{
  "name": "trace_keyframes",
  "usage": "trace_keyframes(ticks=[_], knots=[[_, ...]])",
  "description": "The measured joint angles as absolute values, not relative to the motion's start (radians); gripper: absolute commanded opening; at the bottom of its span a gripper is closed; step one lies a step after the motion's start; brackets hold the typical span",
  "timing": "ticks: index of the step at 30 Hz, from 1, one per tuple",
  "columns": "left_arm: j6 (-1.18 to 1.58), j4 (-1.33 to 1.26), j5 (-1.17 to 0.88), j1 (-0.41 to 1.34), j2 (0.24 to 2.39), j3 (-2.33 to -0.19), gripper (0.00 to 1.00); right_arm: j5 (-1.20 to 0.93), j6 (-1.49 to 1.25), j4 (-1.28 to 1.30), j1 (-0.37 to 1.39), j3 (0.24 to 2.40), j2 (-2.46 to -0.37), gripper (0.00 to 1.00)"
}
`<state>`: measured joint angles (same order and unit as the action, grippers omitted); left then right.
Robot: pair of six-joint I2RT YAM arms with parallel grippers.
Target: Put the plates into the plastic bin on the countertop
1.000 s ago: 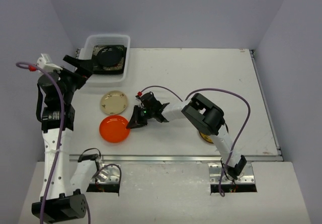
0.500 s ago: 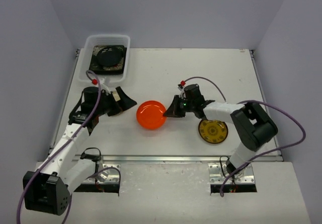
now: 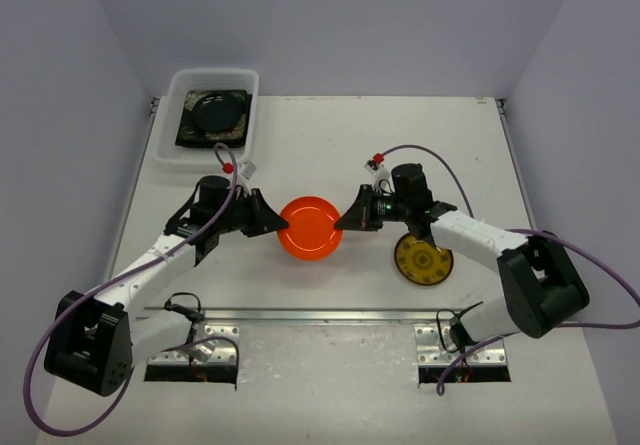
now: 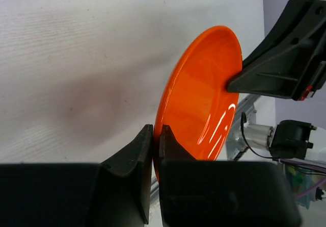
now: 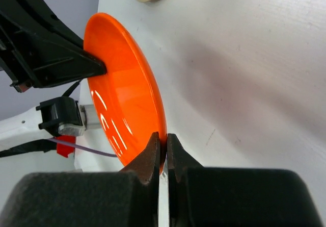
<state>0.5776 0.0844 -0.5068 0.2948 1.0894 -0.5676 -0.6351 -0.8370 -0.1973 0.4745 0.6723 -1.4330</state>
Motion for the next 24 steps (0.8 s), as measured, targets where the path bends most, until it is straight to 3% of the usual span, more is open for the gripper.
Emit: trace_keyframes(ticks=[2, 3, 9, 14, 17, 20, 24], knots=[[0.577, 0.077, -0.511, 0.296, 1.09, -0.569, 0.0, -0.634, -0.837, -0.193, 0.473, 0.67, -1.433, 0.91], [0.578, 0.075, -0.509, 0.297, 1.09, -0.569, 0.0, -0.636, -0.837, -0.193, 0.473, 0.669, -1.432, 0.99], [0.6, 0.205, -0.34, 0.241, 1.1, -0.708, 0.0, -0.532, -0.807, -0.119, 0.469, 0.66, -1.374, 0.99], [0.708, 0.161, -0.17, -0.119, 1.168, -0.899, 0.0, -0.421, -0.763, -0.03, 0.458, 0.594, -1.263, 0.99], [0.81, 0.036, -0.037, -0.235, 1.258, -0.919, 0.0, -0.382, -0.741, 0.016, 0.453, 0.561, -1.222, 0.99], [0.87, -0.008, -0.013, -0.25, 1.459, -1.019, 0.0, -0.36, -0.727, 0.044, 0.453, 0.533, -1.186, 0.99], [0.88, -0.058, -0.074, -0.251, 1.85, -1.35, 0.0, -0.347, -0.71, 0.067, 0.453, 0.5, -1.132, 0.99]])
